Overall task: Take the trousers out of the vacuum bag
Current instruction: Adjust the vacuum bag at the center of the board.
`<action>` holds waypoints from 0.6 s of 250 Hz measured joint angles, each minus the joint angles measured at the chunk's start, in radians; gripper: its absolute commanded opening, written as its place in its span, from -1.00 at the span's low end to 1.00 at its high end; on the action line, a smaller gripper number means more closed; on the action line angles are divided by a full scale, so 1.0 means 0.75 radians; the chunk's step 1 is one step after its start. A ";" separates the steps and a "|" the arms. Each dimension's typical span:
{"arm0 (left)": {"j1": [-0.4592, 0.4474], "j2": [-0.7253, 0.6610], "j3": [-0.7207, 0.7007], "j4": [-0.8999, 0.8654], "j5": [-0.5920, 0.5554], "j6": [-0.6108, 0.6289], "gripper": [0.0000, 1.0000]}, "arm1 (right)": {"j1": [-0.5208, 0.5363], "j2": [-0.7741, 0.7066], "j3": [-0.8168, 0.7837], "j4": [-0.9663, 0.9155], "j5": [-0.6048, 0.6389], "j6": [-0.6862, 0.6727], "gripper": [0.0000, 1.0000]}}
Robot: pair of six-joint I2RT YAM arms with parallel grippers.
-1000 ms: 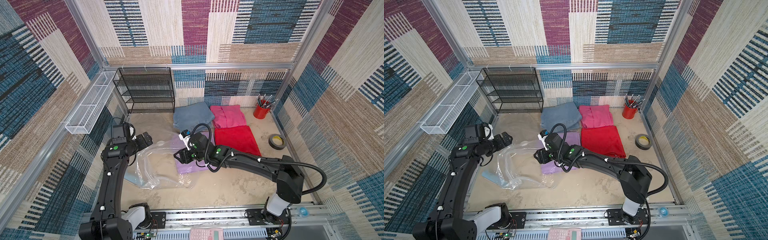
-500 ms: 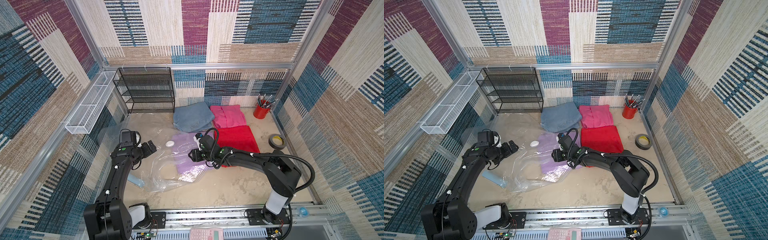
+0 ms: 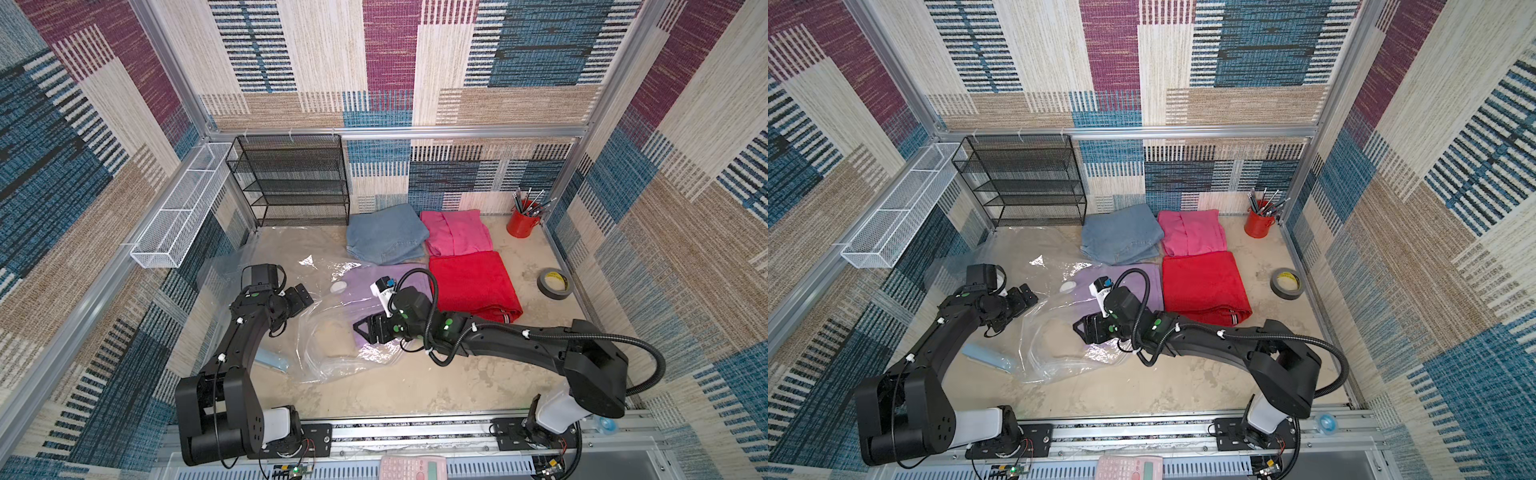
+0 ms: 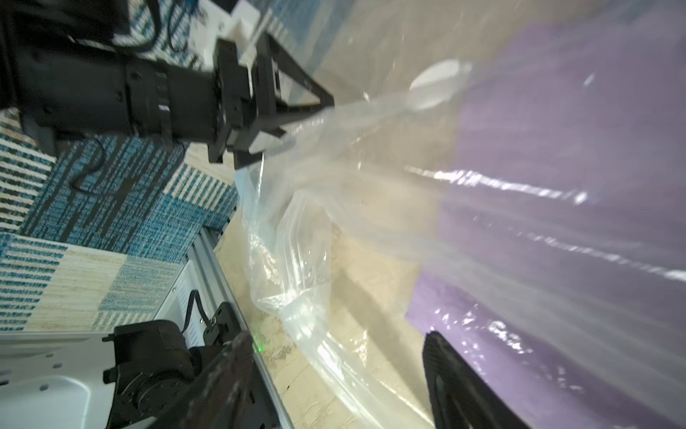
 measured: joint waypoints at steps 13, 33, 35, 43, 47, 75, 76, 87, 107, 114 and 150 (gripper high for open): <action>-0.001 -0.007 -0.006 0.017 -0.019 -0.005 0.93 | 0.036 0.021 -0.018 0.027 0.014 0.053 0.77; 0.000 -0.010 -0.016 0.043 -0.019 -0.020 0.93 | 0.077 0.063 -0.013 0.071 0.060 0.121 0.79; 0.000 -0.010 -0.018 0.044 -0.019 -0.020 0.93 | 0.079 0.066 -0.013 0.077 0.061 0.128 0.79; 0.000 -0.009 -0.024 0.055 -0.019 -0.024 0.93 | 0.089 0.080 -0.016 0.102 0.076 0.160 0.79; 0.000 -0.009 -0.028 0.061 -0.019 -0.024 0.93 | 0.093 0.086 -0.022 0.121 0.082 0.178 0.78; 0.000 -0.009 -0.057 0.101 -0.017 -0.035 0.93 | 0.095 0.141 -0.044 0.188 0.136 0.299 0.67; 0.000 -0.009 -0.058 0.102 -0.017 -0.035 0.93 | 0.094 0.145 -0.043 0.191 0.142 0.307 0.66; 0.000 -0.009 -0.068 0.116 -0.016 -0.041 0.93 | 0.090 0.171 -0.036 0.202 0.166 0.349 0.55; 0.000 -0.009 -0.081 0.134 -0.014 -0.055 0.93 | 0.091 0.205 -0.026 0.248 0.200 0.431 0.47; 0.000 -0.009 -0.083 0.143 -0.013 -0.059 0.93 | 0.092 0.214 -0.022 0.263 0.208 0.450 0.46; 0.000 -0.008 -0.094 0.188 -0.007 -0.065 0.93 | 0.093 0.256 0.033 0.341 0.266 0.553 0.46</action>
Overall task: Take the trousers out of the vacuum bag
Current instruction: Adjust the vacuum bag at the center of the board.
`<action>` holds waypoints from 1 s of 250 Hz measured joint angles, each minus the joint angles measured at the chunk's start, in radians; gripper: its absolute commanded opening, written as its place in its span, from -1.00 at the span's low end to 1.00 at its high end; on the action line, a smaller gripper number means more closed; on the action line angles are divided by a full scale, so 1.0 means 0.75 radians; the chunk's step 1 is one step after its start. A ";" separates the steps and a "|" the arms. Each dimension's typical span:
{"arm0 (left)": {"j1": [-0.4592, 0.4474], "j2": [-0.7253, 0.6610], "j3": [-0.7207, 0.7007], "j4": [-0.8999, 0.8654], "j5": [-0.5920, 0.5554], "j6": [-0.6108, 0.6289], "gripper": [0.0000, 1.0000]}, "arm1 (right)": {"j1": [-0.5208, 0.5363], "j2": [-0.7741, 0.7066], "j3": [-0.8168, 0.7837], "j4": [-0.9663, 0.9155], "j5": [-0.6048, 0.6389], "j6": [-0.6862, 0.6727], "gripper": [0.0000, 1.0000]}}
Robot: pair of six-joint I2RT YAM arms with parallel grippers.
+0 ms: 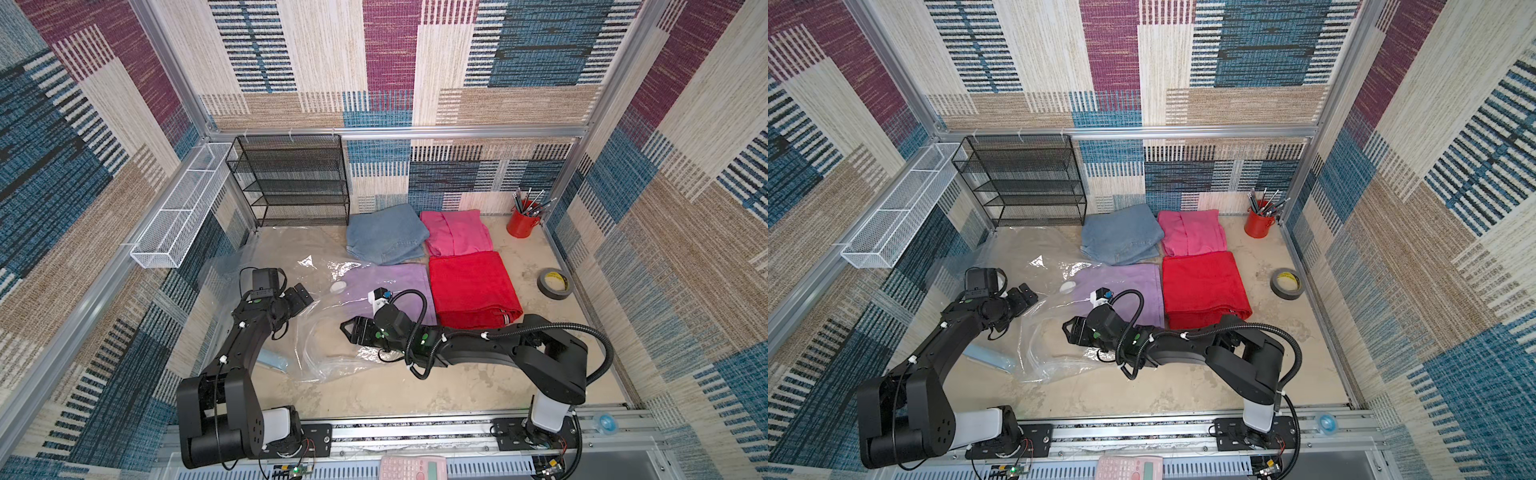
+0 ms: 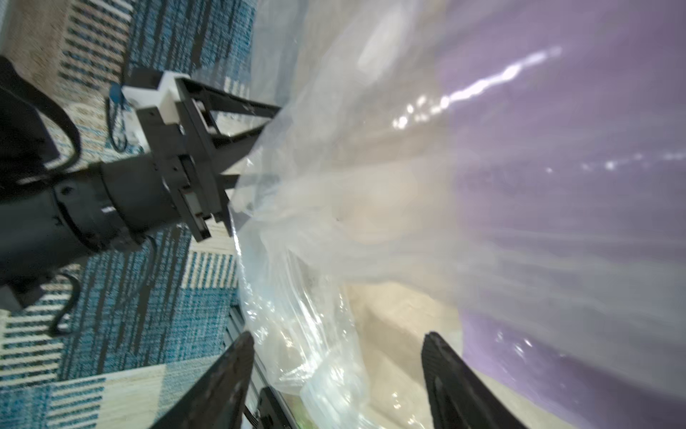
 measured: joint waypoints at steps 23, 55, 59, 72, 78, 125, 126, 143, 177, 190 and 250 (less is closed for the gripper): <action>0.000 0.011 -0.011 0.026 0.007 -0.010 0.93 | -0.006 0.048 0.049 0.026 0.025 0.071 0.42; 0.000 0.035 -0.019 0.056 0.018 -0.019 0.93 | -0.036 0.124 0.099 0.036 0.037 0.176 -0.18; 0.000 0.037 -0.020 0.061 0.018 -0.020 0.93 | -0.041 0.129 0.099 0.037 0.038 0.191 -0.26; 0.000 0.046 -0.028 0.076 0.018 -0.025 0.93 | -0.054 0.135 0.099 0.036 0.038 0.219 -0.54; 0.001 0.051 -0.032 0.084 0.018 -0.027 0.93 | -0.060 0.135 0.099 0.035 0.040 0.221 -0.69; 0.001 0.107 -0.038 0.115 0.017 -0.029 0.92 | -0.075 0.032 0.003 0.054 0.056 0.230 -1.00; 0.001 0.108 -0.038 0.116 0.017 -0.029 0.93 | -0.075 0.030 0.001 0.053 0.056 0.230 -1.00; 0.002 0.127 -0.044 0.132 0.013 -0.029 0.93 | -0.085 -0.005 -0.055 0.057 0.047 0.227 -1.00; 0.003 0.157 -0.053 0.150 0.008 -0.029 0.92 | -0.101 -0.043 -0.152 0.053 0.013 0.228 -1.00; 0.003 0.165 -0.058 0.156 0.006 -0.029 0.92 | -0.112 -0.064 -0.184 0.055 -0.018 0.215 -1.00; 0.003 0.252 -0.064 0.194 -0.018 -0.027 0.90 | -0.151 -0.205 -0.316 0.043 -0.153 0.103 -0.89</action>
